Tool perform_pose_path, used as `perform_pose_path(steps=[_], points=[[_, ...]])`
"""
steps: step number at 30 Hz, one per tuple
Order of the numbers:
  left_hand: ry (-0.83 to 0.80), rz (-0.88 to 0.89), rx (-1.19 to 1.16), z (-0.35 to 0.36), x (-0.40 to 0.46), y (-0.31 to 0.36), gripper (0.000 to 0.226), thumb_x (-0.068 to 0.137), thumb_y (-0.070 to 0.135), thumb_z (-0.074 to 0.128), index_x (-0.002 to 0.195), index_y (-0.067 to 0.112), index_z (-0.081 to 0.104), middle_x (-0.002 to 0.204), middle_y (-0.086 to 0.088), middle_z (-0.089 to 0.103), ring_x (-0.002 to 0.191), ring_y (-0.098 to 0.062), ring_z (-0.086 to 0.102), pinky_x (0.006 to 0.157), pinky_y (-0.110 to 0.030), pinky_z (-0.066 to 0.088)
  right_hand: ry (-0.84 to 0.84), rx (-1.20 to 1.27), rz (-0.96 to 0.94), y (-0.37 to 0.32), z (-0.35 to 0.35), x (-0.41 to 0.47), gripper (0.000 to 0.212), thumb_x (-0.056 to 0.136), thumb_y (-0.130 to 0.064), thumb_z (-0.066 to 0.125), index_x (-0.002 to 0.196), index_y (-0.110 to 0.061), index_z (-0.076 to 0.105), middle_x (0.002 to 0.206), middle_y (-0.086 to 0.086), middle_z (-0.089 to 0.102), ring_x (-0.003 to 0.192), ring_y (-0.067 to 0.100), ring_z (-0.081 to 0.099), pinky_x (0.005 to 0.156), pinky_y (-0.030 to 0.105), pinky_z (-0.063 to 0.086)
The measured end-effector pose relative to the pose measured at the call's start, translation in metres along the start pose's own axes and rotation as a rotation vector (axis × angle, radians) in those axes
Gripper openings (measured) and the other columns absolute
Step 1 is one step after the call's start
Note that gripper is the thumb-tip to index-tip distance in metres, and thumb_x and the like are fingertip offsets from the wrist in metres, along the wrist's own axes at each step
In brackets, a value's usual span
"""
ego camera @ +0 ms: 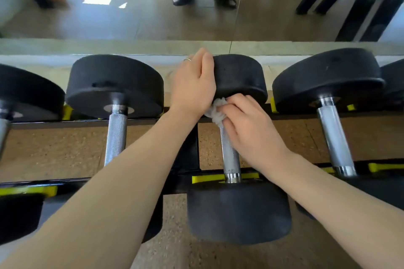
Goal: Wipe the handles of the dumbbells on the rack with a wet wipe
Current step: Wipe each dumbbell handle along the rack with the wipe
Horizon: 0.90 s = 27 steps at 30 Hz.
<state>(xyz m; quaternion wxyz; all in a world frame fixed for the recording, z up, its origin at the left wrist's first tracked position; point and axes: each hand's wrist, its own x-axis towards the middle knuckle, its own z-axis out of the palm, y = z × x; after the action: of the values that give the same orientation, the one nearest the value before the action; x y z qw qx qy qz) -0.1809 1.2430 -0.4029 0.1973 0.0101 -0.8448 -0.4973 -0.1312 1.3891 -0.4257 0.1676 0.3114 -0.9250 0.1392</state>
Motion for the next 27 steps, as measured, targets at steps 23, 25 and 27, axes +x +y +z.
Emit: perform_pose_path(steps=[23,25,27], points=[[-0.044,0.038,0.047,-0.002,-0.001,-0.003,0.036,0.106,0.026,0.025,0.083,0.009,0.046,0.077,-0.003,0.047,0.075,-0.016,0.042,0.069,-0.034,0.029,0.057,1.446,1.567,-0.009,0.005,0.024,0.031,0.095,-0.019,0.046,0.119,-0.008,0.062,0.107,0.015,0.070,0.098,0.029,0.068,0.091,0.042,0.053],[-0.039,0.048,0.045,-0.001,-0.001,-0.003,0.035,0.105,0.025,0.025,0.082,0.008,0.044,0.078,-0.005,0.048,0.075,-0.019,0.042,0.068,-0.035,0.030,-0.012,1.481,1.506,-0.009,0.005,0.023,0.036,0.094,-0.019,0.045,0.117,-0.003,0.066,0.102,0.016,0.073,0.100,0.027,0.068,0.100,0.044,0.050],[-0.037,0.055,0.042,-0.001,-0.001,-0.003,0.034,0.104,0.025,0.025,0.080,0.009,0.043,0.077,-0.005,0.047,0.075,-0.022,0.043,0.067,-0.037,0.032,-0.034,1.468,1.491,-0.011,0.004,0.023,0.034,0.094,-0.023,0.048,0.114,-0.005,0.068,0.102,0.014,0.075,0.101,0.026,0.069,0.098,0.043,0.051]])
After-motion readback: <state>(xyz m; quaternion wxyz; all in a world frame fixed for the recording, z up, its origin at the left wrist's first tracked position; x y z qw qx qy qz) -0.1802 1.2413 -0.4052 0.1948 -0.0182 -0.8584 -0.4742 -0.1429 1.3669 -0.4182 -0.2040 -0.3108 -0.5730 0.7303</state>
